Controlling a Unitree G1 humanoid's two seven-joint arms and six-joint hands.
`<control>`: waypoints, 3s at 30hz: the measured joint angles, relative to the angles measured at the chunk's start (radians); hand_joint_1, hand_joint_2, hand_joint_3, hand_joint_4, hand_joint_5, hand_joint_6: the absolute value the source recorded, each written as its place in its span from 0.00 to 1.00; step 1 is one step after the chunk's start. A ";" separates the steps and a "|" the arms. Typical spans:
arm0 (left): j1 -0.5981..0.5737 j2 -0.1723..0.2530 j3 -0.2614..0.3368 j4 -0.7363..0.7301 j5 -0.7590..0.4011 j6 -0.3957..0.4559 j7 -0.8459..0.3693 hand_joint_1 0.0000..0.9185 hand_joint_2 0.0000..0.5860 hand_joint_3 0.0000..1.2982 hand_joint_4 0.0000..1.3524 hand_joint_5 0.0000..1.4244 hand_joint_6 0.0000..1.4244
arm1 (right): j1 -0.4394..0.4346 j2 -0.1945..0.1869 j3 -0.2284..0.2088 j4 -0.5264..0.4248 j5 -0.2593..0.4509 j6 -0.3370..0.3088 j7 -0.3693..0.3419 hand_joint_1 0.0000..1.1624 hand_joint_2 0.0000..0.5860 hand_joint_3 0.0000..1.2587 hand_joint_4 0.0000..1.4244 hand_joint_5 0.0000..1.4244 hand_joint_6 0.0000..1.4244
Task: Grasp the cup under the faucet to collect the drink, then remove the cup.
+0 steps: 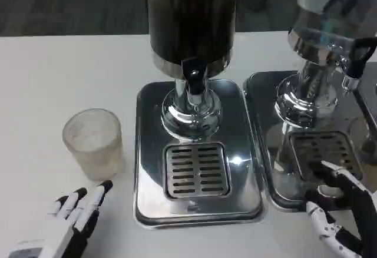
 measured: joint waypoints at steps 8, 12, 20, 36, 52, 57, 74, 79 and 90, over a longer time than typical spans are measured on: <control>0.002 0.031 0.039 0.000 -0.026 -0.016 -0.001 0.00 0.10 0.00 0.00 0.00 0.00 | 0.004 0.033 0.026 -0.033 -0.034 0.014 -0.003 0.35 0.81 0.22 0.20 0.19 0.31; -0.004 0.039 0.043 0.005 -0.031 -0.023 -0.001 0.00 0.10 0.00 0.00 0.00 0.00 | 0.011 0.042 0.034 -0.033 -0.046 0.020 -0.007 0.35 0.82 0.22 0.20 0.19 0.31; -0.012 0.040 0.043 0.015 -0.028 -0.030 -0.001 0.00 0.10 0.00 0.00 0.00 0.00 | 0.021 0.048 0.033 -0.034 -0.051 0.020 -0.042 0.35 0.82 0.23 0.18 0.19 0.31; 0.013 -0.006 0.038 -0.038 0.014 -0.027 0.006 0.00 0.10 0.00 0.00 0.00 0.00 | 0.032 0.027 -0.003 -0.021 -0.020 -0.035 -0.074 0.36 0.83 0.25 0.19 0.21 0.33; 0.017 -0.034 0.065 -0.006 -0.019 -0.124 0.124 0.00 0.08 0.00 0.00 0.00 0.00 | 0.038 0.024 -0.012 -0.023 -0.002 -0.037 -0.070 0.37 0.83 0.26 0.20 0.21 0.33; 0.014 -0.053 0.080 0.033 -0.047 -0.202 0.195 0.00 0.08 0.00 0.00 0.00 0.00 | 0.030 0.023 -0.011 -0.023 -0.002 -0.037 -0.068 0.38 0.84 0.26 0.21 0.21 0.33; -0.103 -0.071 0.144 0.144 -0.213 -0.316 0.206 0.19 0.03 0.00 0.00 0.09 0.12 | 0.030 0.029 0.005 -0.023 -0.002 -0.037 -0.067 0.40 0.84 0.26 0.22 0.22 0.33; -0.160 -0.071 0.147 0.163 -0.273 -0.313 0.142 0.26 0.02 0.00 0.00 0.11 0.15 | 0.030 0.031 0.011 -0.023 -0.002 -0.037 -0.067 0.40 0.84 0.26 0.22 0.22 0.33; -0.291 -0.055 0.158 0.248 -0.412 -0.242 -0.028 0.34 0.01 0.00 0.02 0.14 0.19 | 0.013 0.070 0.051 -0.031 -0.026 -0.032 -0.068 0.40 0.83 0.27 0.24 0.23 0.34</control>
